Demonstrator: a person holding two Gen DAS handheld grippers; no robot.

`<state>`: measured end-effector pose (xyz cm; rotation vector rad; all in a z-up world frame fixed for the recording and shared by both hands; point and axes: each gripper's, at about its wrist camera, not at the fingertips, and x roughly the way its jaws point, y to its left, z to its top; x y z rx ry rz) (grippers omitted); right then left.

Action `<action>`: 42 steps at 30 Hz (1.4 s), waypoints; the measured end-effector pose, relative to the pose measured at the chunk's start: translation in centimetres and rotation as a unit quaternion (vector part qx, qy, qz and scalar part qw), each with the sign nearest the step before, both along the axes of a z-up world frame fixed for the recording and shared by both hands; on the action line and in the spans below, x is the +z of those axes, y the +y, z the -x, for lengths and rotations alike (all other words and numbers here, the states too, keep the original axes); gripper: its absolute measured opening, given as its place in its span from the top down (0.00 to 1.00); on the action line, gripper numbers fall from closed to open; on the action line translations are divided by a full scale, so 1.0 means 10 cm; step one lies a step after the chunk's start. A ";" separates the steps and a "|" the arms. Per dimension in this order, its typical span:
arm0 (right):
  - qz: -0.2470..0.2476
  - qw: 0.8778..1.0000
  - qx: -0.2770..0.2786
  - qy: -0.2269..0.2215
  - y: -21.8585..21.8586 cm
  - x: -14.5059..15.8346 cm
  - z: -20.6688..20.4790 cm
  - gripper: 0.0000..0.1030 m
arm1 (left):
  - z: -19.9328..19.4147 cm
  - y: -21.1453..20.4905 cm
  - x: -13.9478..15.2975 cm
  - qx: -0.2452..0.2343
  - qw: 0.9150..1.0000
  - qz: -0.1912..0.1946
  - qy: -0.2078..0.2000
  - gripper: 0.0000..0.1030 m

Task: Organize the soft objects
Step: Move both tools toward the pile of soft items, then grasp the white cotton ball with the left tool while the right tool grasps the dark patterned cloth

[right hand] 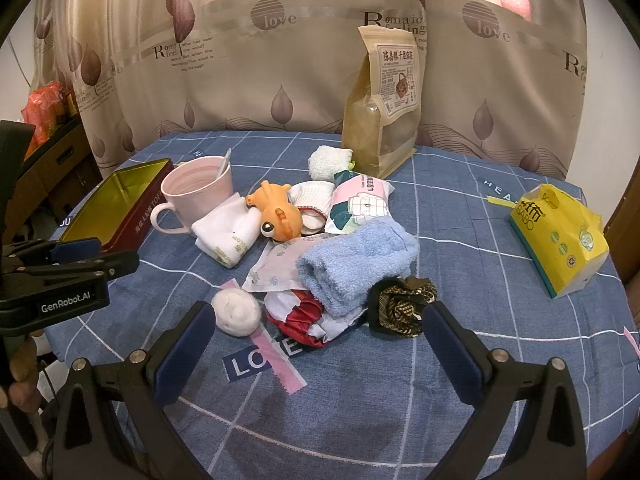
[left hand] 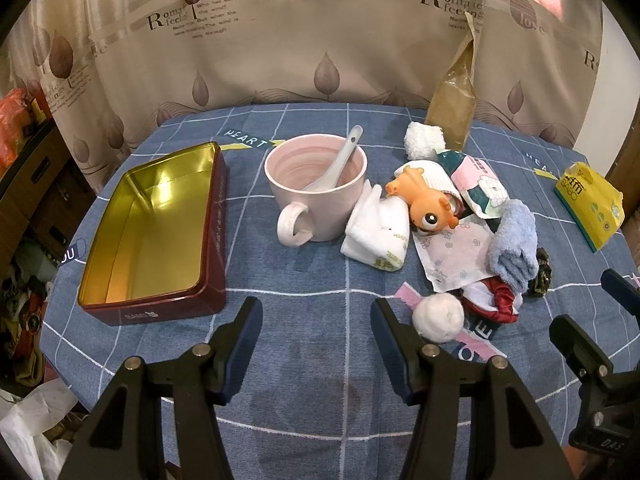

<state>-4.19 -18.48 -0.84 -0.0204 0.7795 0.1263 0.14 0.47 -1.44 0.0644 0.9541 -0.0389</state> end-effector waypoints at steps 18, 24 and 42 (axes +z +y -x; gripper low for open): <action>-0.001 1.000 -0.003 0.006 -0.01 -0.04 0.00 0.00 | -0.04 -0.05 -0.02 -0.003 1.000 -0.001 0.006 0.44; 0.009 1.000 -0.004 0.011 -0.06 -0.05 -0.02 0.01 | -0.05 -0.05 -0.02 -0.003 1.000 -0.002 0.005 0.44; 0.027 0.996 -0.023 0.078 -0.60 -0.50 -0.29 0.31 | -0.11 -0.25 -0.21 -0.047 0.998 -0.004 0.028 0.44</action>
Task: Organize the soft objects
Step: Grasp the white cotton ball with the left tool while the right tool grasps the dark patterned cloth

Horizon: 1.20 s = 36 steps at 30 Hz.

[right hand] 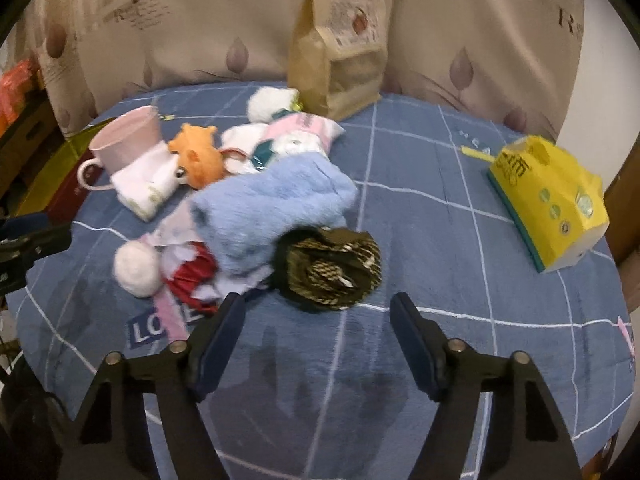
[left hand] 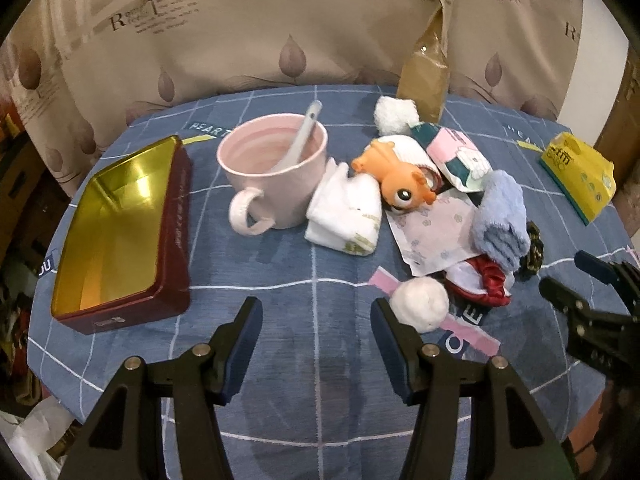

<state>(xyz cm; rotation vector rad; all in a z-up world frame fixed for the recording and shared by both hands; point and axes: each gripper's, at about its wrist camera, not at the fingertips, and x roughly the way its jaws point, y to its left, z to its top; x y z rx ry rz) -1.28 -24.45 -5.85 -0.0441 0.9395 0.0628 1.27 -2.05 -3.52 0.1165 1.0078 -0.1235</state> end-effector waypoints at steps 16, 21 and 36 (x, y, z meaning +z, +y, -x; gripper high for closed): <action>0.006 0.999 0.014 0.036 -0.06 -0.36 -0.52 0.36 | -0.12 -0.26 -0.24 -0.051 0.998 0.004 0.024 0.44; -0.014 0.999 0.021 0.029 -0.09 -0.41 -0.57 0.50 | -0.13 -0.32 -0.29 -0.060 0.998 0.004 0.027 0.44; -0.033 0.998 -0.049 0.020 -0.49 -0.40 -0.56 0.68 | -0.10 -0.50 -0.34 -0.093 0.995 0.016 0.034 0.44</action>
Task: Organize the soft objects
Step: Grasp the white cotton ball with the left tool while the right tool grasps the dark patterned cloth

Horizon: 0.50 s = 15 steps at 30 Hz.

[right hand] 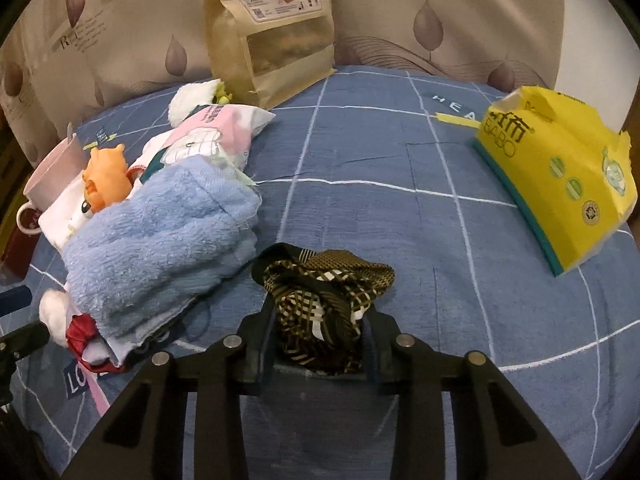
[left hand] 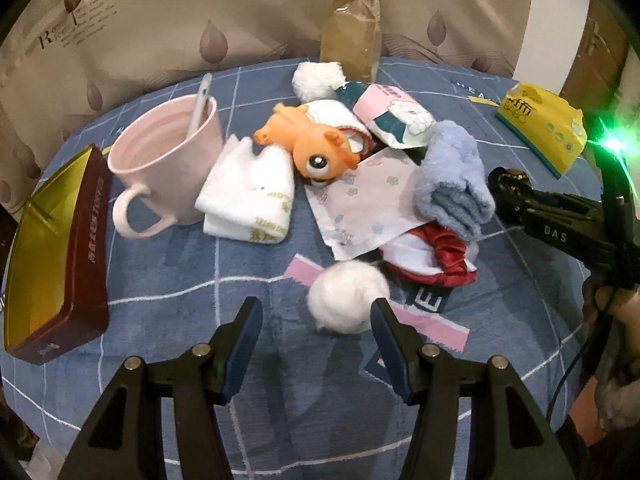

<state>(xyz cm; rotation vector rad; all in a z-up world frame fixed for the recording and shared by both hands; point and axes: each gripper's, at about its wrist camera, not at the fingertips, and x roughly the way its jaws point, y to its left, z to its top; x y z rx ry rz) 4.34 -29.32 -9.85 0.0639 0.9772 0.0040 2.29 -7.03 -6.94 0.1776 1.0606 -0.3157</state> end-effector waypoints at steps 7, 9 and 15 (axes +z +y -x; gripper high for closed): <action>0.007 1.000 0.003 -0.001 0.00 -0.01 0.00 0.68 | -0.11 -0.24 -0.19 -0.032 0.999 -0.003 0.035 0.44; 0.008 1.000 0.003 -0.001 0.01 -0.01 0.00 0.68 | -0.16 -0.31 -0.26 -0.039 0.998 -0.011 0.039 0.44; 0.007 1.000 0.002 -0.001 0.00 -0.01 0.01 0.67 | -0.25 -0.30 -0.29 -0.031 0.999 0.007 0.041 0.44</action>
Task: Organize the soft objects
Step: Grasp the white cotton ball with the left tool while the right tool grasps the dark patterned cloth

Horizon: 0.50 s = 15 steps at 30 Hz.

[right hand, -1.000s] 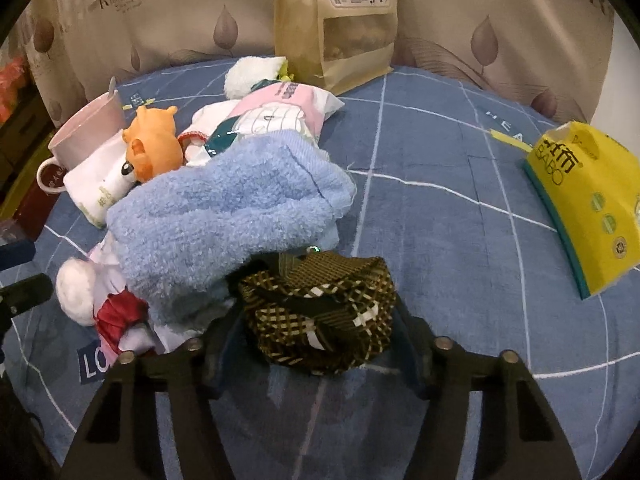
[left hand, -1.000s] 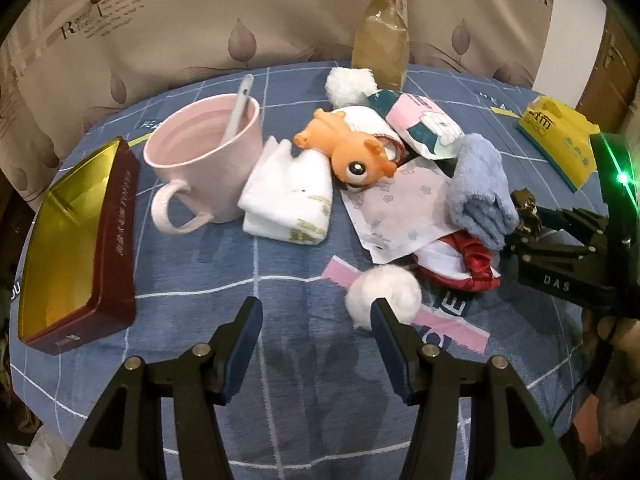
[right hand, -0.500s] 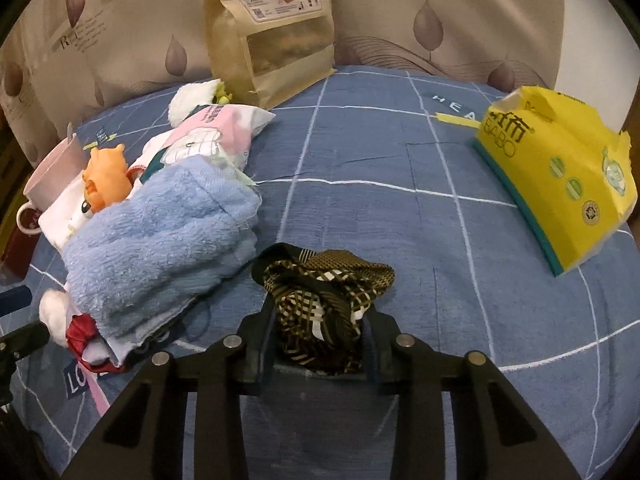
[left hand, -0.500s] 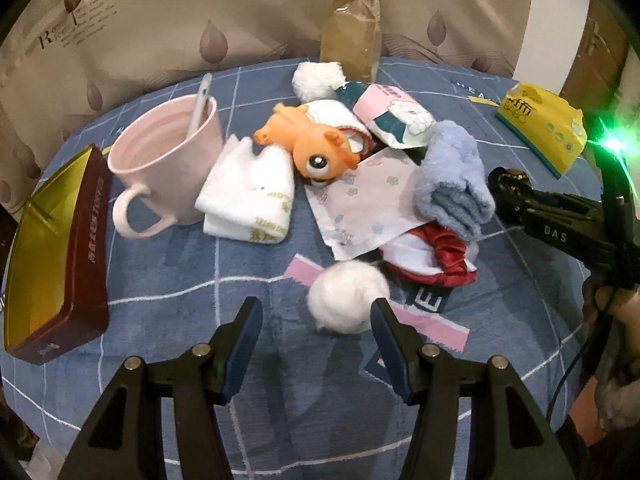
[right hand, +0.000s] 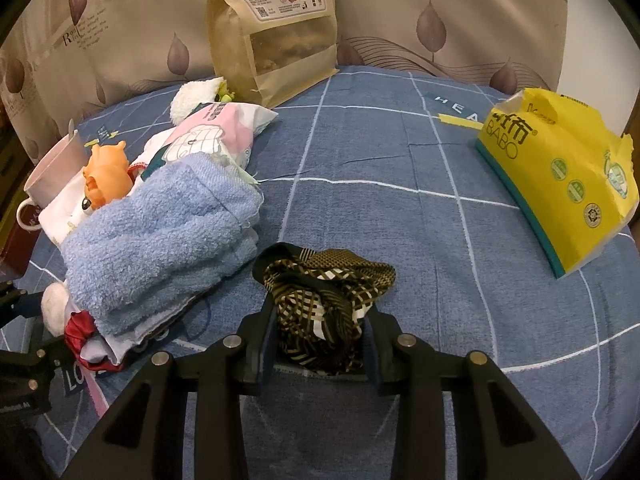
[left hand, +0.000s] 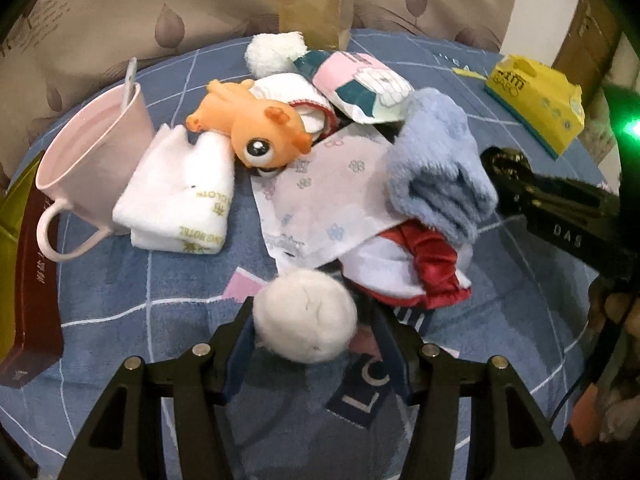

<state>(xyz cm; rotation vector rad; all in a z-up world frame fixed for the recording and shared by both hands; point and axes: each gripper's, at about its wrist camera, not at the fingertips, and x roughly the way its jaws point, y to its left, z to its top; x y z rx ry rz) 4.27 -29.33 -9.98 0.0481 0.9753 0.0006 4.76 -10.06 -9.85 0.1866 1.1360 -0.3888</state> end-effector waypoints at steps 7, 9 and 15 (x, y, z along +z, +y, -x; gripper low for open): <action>0.001 1.000 0.000 0.000 0.00 0.00 0.00 0.66 | -0.02 0.11 0.03 0.007 1.000 0.019 0.004 0.69; 0.003 1.000 0.000 0.000 0.02 0.00 0.00 0.66 | -0.02 0.16 0.04 0.011 1.000 0.027 0.005 0.70; 0.006 1.000 0.001 0.000 0.05 -0.01 0.00 0.66 | 0.02 0.27 0.12 0.015 0.999 0.033 -0.004 0.71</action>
